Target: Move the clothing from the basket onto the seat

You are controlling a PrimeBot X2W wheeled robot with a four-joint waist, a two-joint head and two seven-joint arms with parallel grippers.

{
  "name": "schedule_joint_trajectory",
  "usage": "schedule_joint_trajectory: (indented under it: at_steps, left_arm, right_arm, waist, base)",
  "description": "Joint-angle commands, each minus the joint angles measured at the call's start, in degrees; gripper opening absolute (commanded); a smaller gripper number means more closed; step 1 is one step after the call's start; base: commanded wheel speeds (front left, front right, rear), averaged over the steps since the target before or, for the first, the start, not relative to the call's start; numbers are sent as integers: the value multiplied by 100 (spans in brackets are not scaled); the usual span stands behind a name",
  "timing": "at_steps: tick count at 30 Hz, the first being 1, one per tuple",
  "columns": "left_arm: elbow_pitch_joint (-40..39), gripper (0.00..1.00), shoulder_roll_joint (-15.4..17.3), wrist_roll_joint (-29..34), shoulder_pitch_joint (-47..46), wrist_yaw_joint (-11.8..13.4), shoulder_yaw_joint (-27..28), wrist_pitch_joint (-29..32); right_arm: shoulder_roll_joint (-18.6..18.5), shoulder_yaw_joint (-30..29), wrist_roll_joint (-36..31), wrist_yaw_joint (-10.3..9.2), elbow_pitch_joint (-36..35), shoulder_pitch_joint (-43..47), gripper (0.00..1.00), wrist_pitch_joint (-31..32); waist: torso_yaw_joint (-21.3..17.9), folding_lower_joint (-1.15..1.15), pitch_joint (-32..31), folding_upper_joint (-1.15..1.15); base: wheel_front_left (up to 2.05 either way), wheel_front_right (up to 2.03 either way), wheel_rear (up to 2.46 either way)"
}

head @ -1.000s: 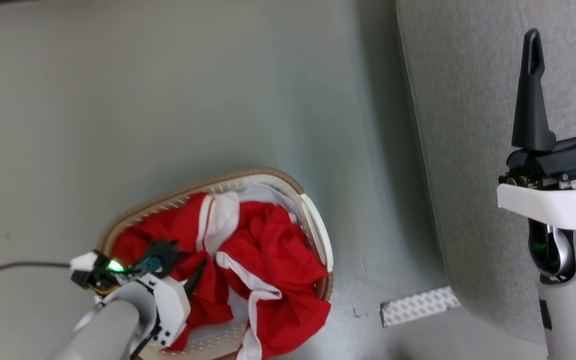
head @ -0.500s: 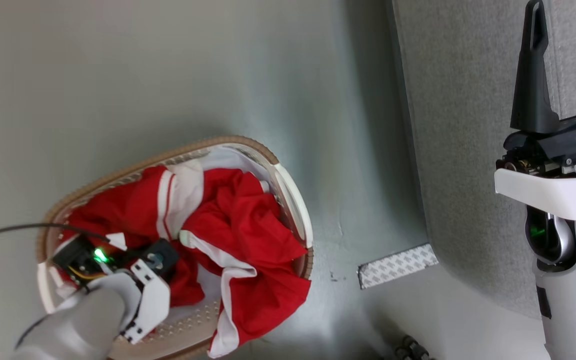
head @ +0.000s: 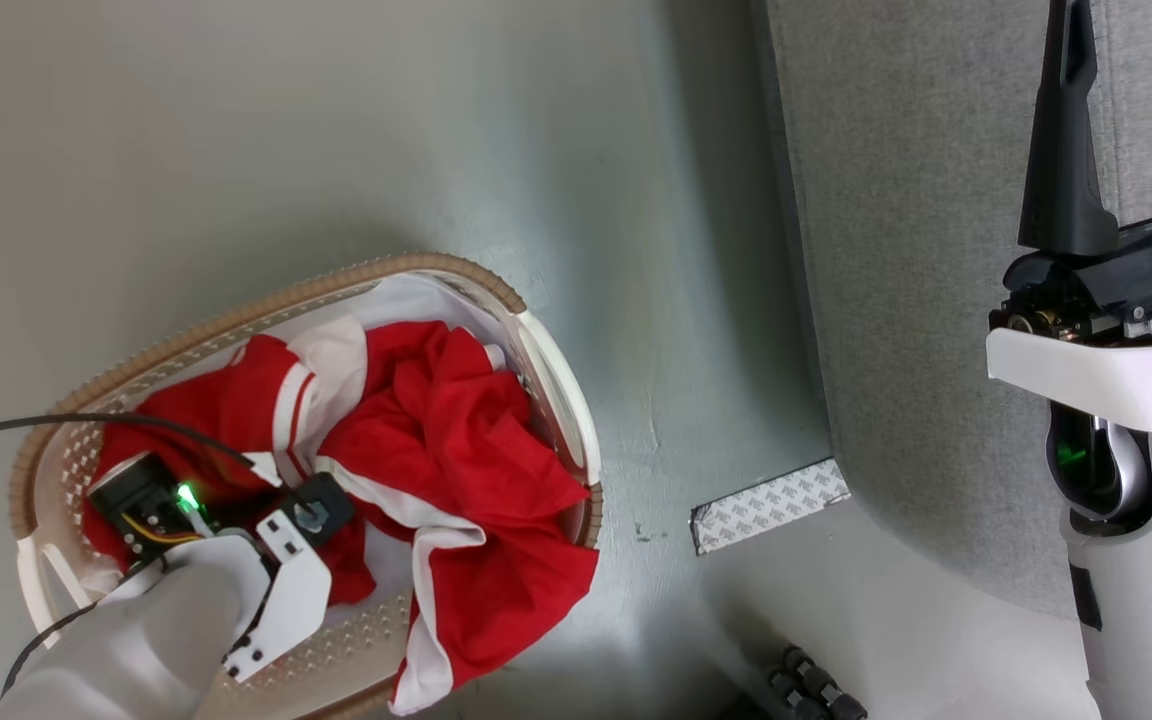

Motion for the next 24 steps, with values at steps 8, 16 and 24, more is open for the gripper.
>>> schedule_joint_trajectory:
  at_steps: [8, 16, 24]
  left_arm:
    - [-45, 0, -72, -473, 167, 5, -221, -259]
    - [-243, 0, -561, -1027, 622, 5, -314, -602]
    - [-597, 0, -1006, -1564, 1051, 5, -350, -915]
  right_arm:
    - [-4, -104, 38, -12, 187, 103, 100, -17]
    - [-5, -255, -396, -12, 519, 525, 100, -17]
    - [-8, -363, -821, -12, 822, 963, 100, -17]
  waist:
    - [68, 0, -540, 0]
    - [467, 0, -1846, 0]
    - [953, 0, -3106, 0]
  base:
    - [0, 0, 0]
    - [0, 0, 0]
    - [0, 0, 0]
